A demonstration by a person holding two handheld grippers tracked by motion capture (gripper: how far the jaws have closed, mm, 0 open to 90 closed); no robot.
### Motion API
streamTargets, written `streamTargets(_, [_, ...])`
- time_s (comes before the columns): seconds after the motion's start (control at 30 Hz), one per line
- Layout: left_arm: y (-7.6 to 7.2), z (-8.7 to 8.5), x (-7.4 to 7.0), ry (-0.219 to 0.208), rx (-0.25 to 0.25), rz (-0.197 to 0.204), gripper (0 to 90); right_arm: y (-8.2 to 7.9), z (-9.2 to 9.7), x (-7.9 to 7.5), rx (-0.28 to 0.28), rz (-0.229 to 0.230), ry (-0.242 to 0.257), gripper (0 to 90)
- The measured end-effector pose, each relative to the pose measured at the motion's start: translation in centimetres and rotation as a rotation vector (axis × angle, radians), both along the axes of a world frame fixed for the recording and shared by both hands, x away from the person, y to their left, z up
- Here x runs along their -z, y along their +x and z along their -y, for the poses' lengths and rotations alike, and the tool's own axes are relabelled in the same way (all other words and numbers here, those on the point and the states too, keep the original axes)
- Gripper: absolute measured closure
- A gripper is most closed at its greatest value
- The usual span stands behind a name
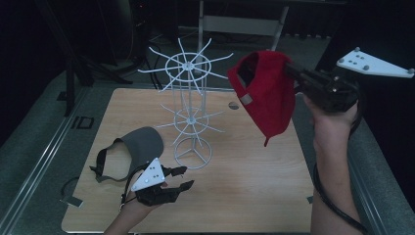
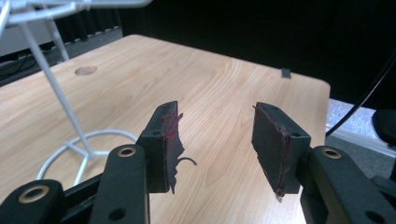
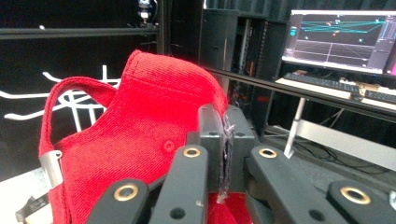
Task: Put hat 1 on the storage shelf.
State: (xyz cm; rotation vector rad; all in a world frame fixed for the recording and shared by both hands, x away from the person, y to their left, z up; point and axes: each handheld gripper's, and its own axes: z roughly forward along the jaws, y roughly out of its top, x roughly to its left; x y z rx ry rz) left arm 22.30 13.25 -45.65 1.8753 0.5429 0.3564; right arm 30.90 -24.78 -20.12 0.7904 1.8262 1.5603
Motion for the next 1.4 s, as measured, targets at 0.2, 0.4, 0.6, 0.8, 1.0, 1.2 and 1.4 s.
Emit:
streamTargets(0.2, [0.0, -0.9, 1.7, -0.004, -0.038, -0.018, 51.8, 0.9, -1.0, 0.8, 0.006, -0.022, -0.041, 88.1])
streamTargets(0.4, [0.0, -2.1, 3.0, -0.029, -0.058, -0.041, 51.9, 1.3, -1.3, 2.3, 0.001, -0.049, -0.062, 88.1])
streamTargets(0.6, [-0.1, -2.9, 4.2, -0.049, -0.049, -0.052, 51.9, 1.4, -1.3, 3.7, -0.018, -0.071, -0.072, 88.1])
streamTargets(0.8, [0.1, -2.9, 6.1, -0.029, -0.055, -0.089, 51.8, 1.3, -1.1, 4.6, -0.044, -0.086, -0.071, 87.8])
streamTargets(1.0, [0.5, -3.1, 7.1, 0.005, -0.096, -0.099, 51.8, 1.5, -0.8, 5.2, -0.071, -0.103, -0.068, 86.0])
streamTargets(1.2, [0.4, -3.3, 7.2, -0.017, -0.106, -0.108, 51.9, 1.2, -0.6, 5.7, -0.094, -0.109, -0.072, 80.4])
streamTargets(1.4, [0.3, -3.2, 7.5, -0.011, -0.095, -0.116, 51.9, 0.3, 0.1, 5.9, -0.122, -0.096, -0.061, 72.9])
